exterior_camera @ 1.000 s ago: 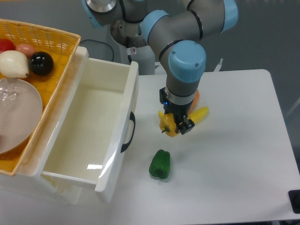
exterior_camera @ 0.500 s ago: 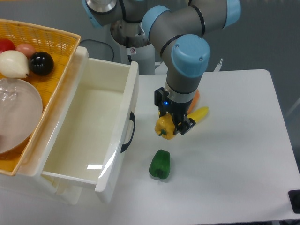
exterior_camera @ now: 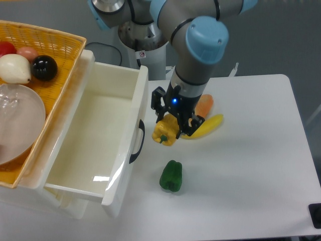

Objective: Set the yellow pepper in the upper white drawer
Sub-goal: 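Carry the yellow pepper over the open white drawer and lower it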

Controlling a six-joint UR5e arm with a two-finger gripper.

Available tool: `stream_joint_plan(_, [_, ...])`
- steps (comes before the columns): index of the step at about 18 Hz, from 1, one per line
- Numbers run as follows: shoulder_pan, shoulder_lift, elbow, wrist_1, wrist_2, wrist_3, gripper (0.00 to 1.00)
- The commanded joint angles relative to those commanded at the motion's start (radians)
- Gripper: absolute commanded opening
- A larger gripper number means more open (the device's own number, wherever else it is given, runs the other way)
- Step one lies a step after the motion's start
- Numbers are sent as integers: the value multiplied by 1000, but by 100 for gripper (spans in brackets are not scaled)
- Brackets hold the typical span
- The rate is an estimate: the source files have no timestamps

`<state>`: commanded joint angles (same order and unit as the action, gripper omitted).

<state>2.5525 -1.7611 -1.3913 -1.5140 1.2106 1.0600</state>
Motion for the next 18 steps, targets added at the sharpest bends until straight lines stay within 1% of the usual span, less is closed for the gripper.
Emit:
stream_joint_plan(2, [23, 5, 2, -5, -43, -20, 22])
stream_joint_plan(5, [58, 32, 0, -28, -121, -22, 22])
stream_joint_plan(7, [63, 48, -3, -40, -169, -57, 22])
stream_joint_plan(10, [58, 66, -20, -89, -210, -152, 23])
stream_joint_plan(12, [49, 78, -23, -94, -218, -175, 23])
stream_joint_plan(14, [32, 94, -28, -95, -256, -224, 23])
stream_joint_plan(15, [19, 100, -37, -94, -272, -247, 25])
stream_joint_plan(16, [11, 113, -43, -91, -272, -249, 26])
stream_joint_plan(18, [5, 123, -48, -91, -273, -253, 26])
